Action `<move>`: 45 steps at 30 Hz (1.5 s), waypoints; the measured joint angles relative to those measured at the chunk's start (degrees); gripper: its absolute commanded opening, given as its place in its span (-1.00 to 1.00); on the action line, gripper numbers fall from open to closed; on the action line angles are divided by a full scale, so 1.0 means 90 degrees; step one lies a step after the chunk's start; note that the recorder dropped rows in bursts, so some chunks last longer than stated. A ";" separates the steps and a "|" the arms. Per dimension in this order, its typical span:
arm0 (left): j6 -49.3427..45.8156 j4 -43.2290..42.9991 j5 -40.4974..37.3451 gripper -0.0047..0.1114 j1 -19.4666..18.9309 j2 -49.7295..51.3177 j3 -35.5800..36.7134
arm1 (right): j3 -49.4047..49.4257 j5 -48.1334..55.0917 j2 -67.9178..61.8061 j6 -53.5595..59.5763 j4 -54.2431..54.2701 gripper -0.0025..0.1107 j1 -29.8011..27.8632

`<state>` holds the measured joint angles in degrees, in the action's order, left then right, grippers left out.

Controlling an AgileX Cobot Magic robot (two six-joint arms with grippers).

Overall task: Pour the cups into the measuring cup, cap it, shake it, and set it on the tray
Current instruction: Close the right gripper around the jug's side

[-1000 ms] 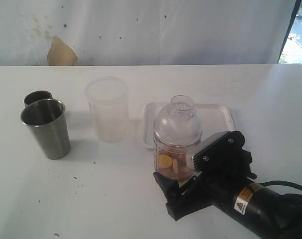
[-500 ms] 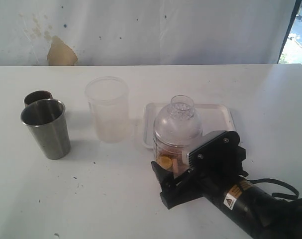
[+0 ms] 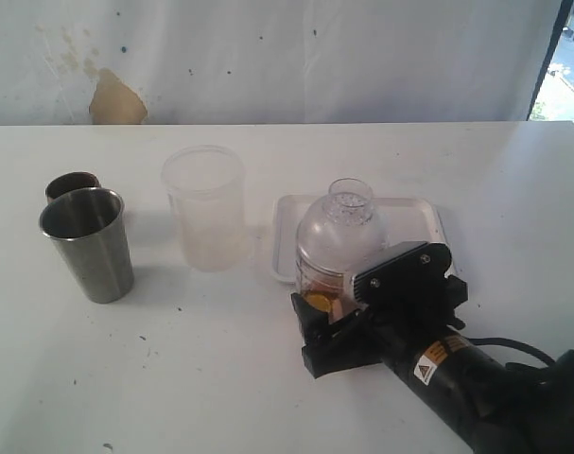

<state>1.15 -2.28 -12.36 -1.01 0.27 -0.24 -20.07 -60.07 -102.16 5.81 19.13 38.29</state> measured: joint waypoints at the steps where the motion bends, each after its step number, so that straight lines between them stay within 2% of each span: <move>1: 0.0000 0.0000 0.0000 -0.92 0.0000 0.0000 0.0000 | -0.0014 0.0000 -0.0028 -0.0030 0.0015 0.90 0.0000; 19: 0.0000 0.0000 0.0000 -0.92 0.0000 0.0000 0.0000 | -0.0520 0.0000 -0.0464 -0.0095 0.0030 0.90 0.0000; 23: 0.0000 0.0000 0.0000 -0.92 0.0000 0.0000 0.0000 | -0.0514 0.0000 -0.0464 -0.0095 0.0030 0.81 0.0000; 27: 0.0000 0.0000 0.0000 -0.92 0.0000 0.0000 0.0000 | -0.0514 0.0000 -0.0464 -0.0095 0.0030 0.45 0.0000; 32: 0.0000 0.0000 0.0000 -0.92 0.0000 0.0000 0.0000 | -0.0514 0.0000 -0.0464 -0.0095 0.0030 -0.42 0.0000; 35: 0.0000 0.0000 0.0000 -0.92 0.0000 0.0000 0.0000 | -0.0514 0.0000 -0.0464 -0.0082 0.0056 -0.78 0.0000; 38: 0.0000 0.0000 0.0000 -0.92 0.0000 0.0000 0.0000 | -0.0514 0.0000 -0.0464 -0.0082 0.0109 -0.95 0.0000; 45: 0.0000 0.0000 0.0000 -0.92 0.0000 0.0000 0.0000 | -0.0514 -0.0013 -0.0464 -0.0125 0.0164 -0.96 0.0000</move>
<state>1.15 -2.28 -12.36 -1.01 0.27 -0.24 -24.70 -60.19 -106.33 4.68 20.61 38.29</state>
